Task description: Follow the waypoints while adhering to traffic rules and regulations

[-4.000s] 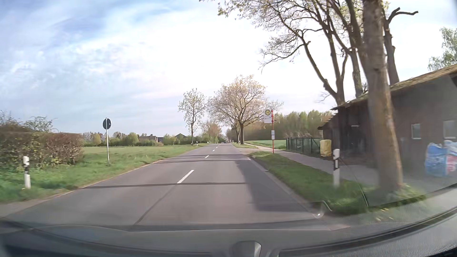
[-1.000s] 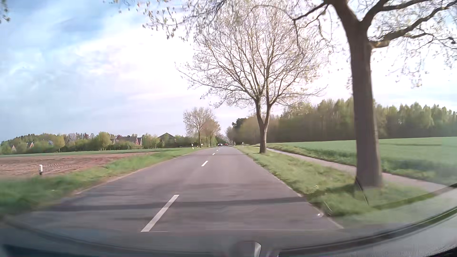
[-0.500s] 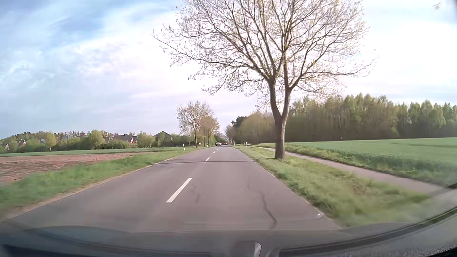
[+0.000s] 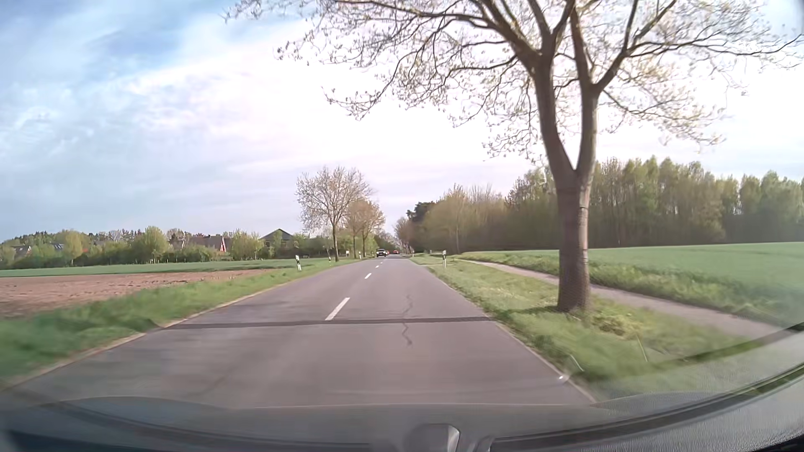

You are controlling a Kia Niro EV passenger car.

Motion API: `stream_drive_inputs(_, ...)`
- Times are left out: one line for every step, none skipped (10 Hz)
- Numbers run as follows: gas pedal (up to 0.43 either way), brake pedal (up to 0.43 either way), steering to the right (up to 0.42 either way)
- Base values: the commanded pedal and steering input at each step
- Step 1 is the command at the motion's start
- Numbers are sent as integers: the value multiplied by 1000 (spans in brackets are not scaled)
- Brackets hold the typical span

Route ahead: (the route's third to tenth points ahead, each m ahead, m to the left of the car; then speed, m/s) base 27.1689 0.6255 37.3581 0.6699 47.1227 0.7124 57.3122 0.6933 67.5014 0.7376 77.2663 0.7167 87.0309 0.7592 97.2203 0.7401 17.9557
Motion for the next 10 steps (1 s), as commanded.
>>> stream_drive_inputs(0, 79, -5)
stream_drive_inputs(0, 98, -6)
stream_drive_inputs(0, 116, -6)
stream_drive_inputs(0, 140, -6)
stream_drive_inputs(0, 165, -6)
stream_drive_inputs(0, 177, -6)
stream_drive_inputs(0, 177, -6)
stream_drive_inputs(0, 177, -6)
stream_drive_inputs(0, 177, -6)
stream_drive_inputs(0, 165, -6)
